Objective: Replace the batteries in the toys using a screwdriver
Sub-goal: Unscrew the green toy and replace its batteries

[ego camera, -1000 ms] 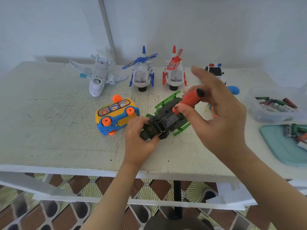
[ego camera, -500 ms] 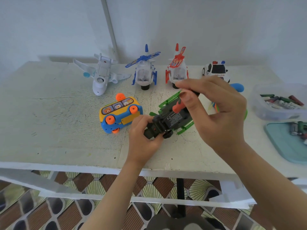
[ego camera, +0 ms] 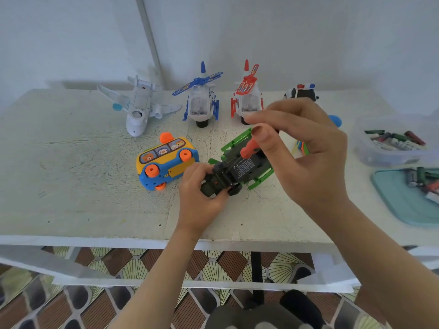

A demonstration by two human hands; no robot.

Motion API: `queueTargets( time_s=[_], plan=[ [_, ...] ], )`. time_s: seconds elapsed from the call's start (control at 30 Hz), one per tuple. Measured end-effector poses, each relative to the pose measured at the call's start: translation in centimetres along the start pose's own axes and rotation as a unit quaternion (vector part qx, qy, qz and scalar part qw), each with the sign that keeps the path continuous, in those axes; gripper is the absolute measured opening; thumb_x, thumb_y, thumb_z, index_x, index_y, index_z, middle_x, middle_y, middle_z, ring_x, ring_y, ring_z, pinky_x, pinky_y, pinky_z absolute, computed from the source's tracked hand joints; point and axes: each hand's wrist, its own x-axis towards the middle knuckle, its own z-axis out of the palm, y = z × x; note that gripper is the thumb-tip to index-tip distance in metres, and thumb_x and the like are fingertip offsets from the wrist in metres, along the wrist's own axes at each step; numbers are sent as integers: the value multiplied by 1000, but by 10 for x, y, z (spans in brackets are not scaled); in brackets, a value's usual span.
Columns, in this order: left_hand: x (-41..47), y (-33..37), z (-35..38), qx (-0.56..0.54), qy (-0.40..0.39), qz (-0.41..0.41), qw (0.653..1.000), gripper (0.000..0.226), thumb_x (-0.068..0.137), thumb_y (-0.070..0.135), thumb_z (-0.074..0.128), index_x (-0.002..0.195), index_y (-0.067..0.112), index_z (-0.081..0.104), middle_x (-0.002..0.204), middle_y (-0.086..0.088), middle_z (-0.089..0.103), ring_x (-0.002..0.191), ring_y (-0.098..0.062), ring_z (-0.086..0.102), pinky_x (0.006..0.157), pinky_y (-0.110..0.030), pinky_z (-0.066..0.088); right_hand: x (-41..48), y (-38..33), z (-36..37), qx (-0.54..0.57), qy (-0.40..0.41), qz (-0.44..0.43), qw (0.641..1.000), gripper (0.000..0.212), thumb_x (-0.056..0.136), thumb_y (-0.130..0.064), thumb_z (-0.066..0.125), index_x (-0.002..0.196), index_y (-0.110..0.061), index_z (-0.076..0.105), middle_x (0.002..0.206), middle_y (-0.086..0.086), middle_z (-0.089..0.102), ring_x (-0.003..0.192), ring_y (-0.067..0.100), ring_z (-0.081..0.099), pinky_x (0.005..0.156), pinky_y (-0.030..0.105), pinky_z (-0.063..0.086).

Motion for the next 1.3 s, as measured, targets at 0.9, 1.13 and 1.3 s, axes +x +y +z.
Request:
queueTargets(
  time_s=[0.9,1.13,1.3],
  plan=[
    [2,1,1,8,0,-13,1000,30,69,28,73,86,7,60,82,2,54,78,-16,51,68,-17,37,-4,-12,-8,-11,-69,12,997,26,87,-14,60,112,-23,62,102,-15,67,103,2,62,115,46,24],
    [2,2,1,-12,7,-11,1000,26,68,27,71,84,12,57,83,-2,56,78,-22,53,67,-25,41,-5,-13,-1,1,-83,-27,996,20,87,-23,62,107,-24,66,114,2,65,112,20,57,98,51,40],
    [3,2,1,0,8,-7,1000,30,69,32,74,86,12,58,84,12,49,78,-14,49,68,-17,36,0,-14,0,6,-61,0,998,24,87,-17,62,111,-17,64,95,-10,68,96,9,64,104,49,39]
  ],
)
